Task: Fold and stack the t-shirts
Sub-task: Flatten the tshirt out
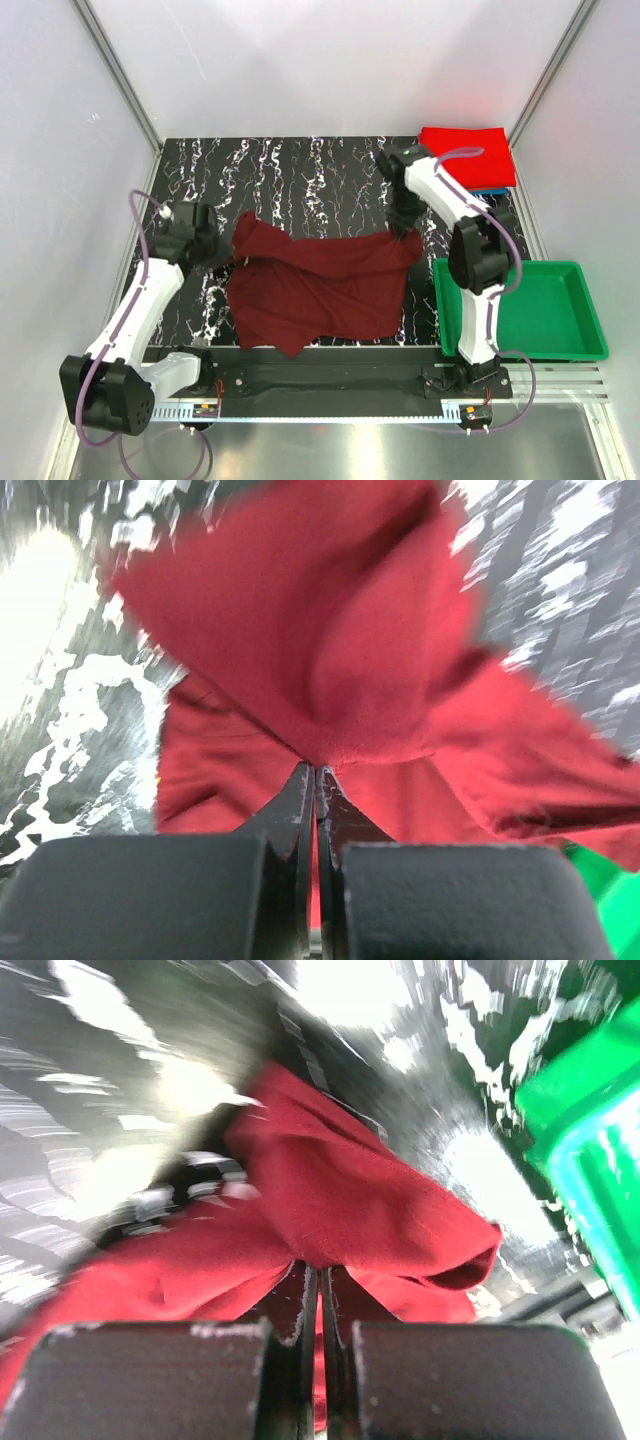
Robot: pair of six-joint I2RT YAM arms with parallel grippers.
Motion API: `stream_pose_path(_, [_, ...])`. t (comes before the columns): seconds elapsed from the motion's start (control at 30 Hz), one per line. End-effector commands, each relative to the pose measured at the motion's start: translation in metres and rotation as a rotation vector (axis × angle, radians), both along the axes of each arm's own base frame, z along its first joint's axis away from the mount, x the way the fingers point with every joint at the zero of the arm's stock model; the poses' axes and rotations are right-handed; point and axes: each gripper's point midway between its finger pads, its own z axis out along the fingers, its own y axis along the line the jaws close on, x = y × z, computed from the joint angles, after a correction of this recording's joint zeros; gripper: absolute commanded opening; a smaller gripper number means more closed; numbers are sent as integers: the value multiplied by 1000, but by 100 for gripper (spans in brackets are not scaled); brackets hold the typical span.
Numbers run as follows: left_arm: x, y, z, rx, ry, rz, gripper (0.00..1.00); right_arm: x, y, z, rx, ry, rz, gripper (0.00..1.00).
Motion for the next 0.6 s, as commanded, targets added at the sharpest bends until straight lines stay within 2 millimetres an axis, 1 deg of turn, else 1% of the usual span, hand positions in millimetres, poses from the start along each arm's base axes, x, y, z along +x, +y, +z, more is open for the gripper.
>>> stream_pose_path(0.0, [36, 11, 88, -19, -247, 107, 0, -27, -48, 102, -138, -77, 27, 0])
stream_pose_path(0.03, [40, 11, 104, -37, -294, 120, 0, -16, -48, 127, -127, -170, 42, 0])
stream_pose_path(0.1, [44, 11, 129, -58, -350, 140, 0, -2, -42, 155, -87, -276, 75, 0])
stream_pose_path(0.13, [46, 12, 152, -66, -396, 153, 0, 3, -38, 168, -60, -319, 123, 0])
stream_pose_path(0.17, [45, 13, 163, -79, -418, 170, 0, 12, -36, 197, -34, -420, 124, 0])
stream_pose_path(0.2, [43, 14, 172, -85, -436, 177, 0, 15, -37, 210, -32, -467, 125, 0])
stream_pose_path(0.23, [37, 15, 189, -96, -486, 181, 0, 18, -40, 221, -40, -507, 118, 0])
stream_pose_path(0.27, [34, 17, 196, -101, -504, 188, 0, 20, -40, 236, -19, -559, 115, 0])
stream_pose_path(0.3, [27, 19, 197, -97, -498, 195, 0, 24, -39, 242, -2, -587, 116, 0])
stream_pose_path(0.33, [22, 23, 201, -87, -506, 214, 0, 23, -36, 242, 28, -586, 125, 0])
stream_pose_path(0.37, [13, 25, 208, -95, -519, 229, 0, 21, -35, 238, 47, -573, 131, 0])
stream_pose_path(0.4, [4, 27, 203, -96, -491, 244, 0, 17, -32, 233, 65, -554, 142, 0])
stream_pose_path(0.43, [-1, 25, 204, -115, -489, 243, 0, 7, -25, 231, 115, -530, 157, 0])
stream_pose_path(0.47, [-11, 22, 203, -151, -497, 244, 0, -5, -23, 206, 126, -443, 157, 0])
stream_pose_path(0.5, [-14, 18, 201, -170, -496, 227, 0, -14, -18, 194, 159, -406, 160, 0])
stream_pose_path(0.53, [-22, 13, 196, -185, -472, 203, 0, -25, -6, 181, 235, -367, 156, 0])
stream_pose_path(0.57, [-29, 15, 187, -172, -432, 211, 0, -42, -5, 160, 273, -347, 150, 0])
